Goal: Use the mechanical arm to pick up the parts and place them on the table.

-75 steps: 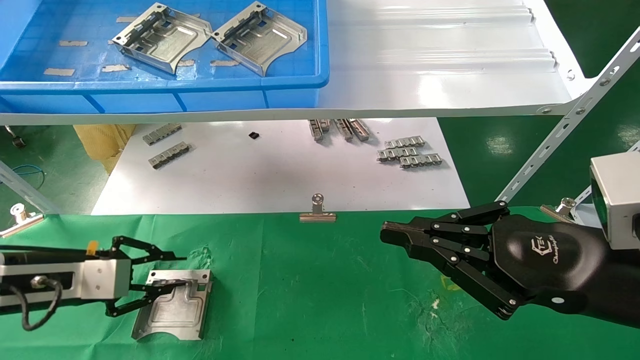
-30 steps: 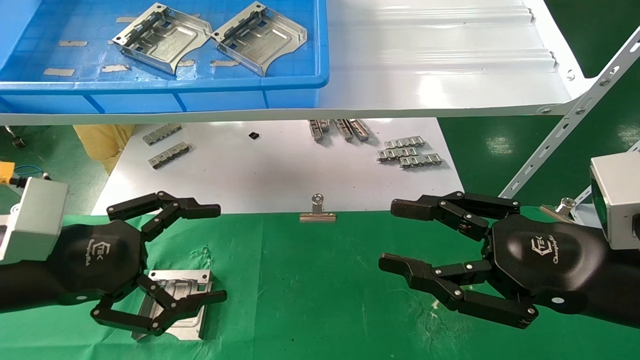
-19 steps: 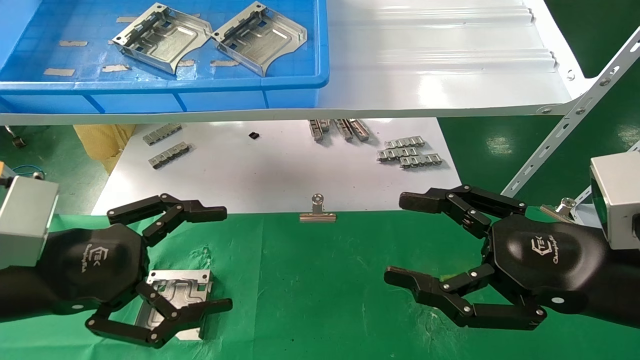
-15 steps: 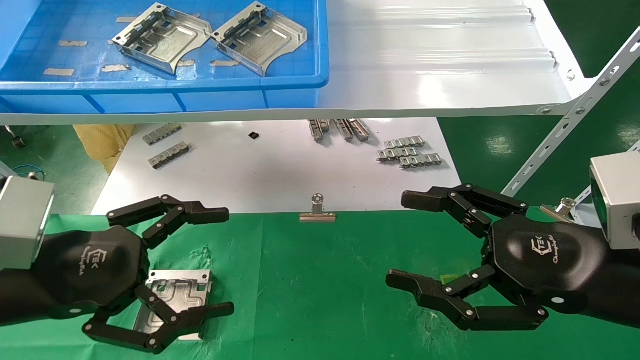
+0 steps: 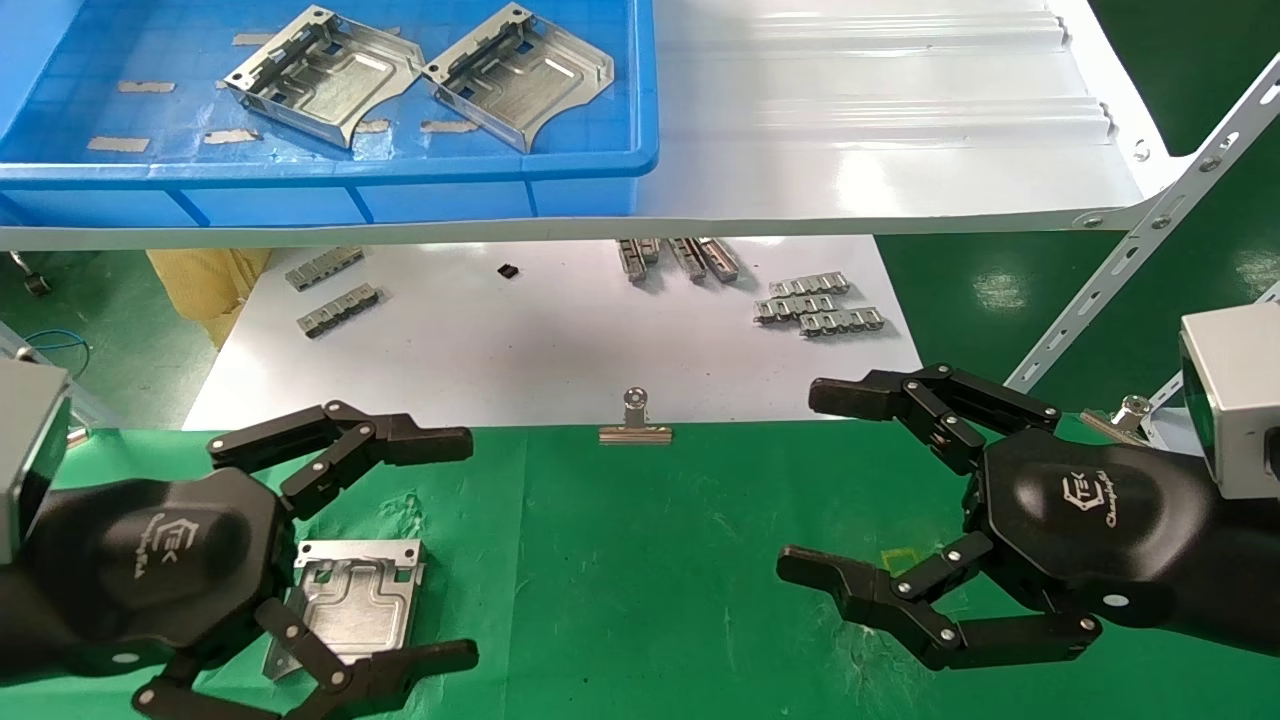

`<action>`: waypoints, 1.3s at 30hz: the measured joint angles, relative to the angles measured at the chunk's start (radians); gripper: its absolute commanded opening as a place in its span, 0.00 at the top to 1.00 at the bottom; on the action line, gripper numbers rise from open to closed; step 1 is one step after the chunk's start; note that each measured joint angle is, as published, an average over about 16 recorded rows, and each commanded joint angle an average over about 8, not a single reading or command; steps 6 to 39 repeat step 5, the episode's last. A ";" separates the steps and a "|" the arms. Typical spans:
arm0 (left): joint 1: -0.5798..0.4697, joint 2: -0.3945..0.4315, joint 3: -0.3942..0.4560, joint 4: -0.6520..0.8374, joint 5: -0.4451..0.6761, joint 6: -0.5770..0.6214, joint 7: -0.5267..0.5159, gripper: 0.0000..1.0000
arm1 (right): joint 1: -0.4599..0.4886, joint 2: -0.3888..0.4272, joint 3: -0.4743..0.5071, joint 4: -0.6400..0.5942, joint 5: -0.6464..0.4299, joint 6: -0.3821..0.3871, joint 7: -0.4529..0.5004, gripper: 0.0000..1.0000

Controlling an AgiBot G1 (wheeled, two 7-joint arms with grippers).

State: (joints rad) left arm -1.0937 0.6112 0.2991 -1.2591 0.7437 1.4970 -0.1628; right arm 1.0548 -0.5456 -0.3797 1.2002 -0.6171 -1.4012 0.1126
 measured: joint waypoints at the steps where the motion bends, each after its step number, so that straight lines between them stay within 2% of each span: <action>1: 0.002 0.000 -0.002 -0.003 -0.002 0.000 -0.003 0.00 | 0.000 0.000 0.000 0.000 0.000 0.000 0.000 0.00; 39: 0.011 0.000 -0.011 -0.014 -0.007 -0.001 -0.014 0.00 | 0.000 0.000 0.000 0.000 0.000 0.000 0.000 0.00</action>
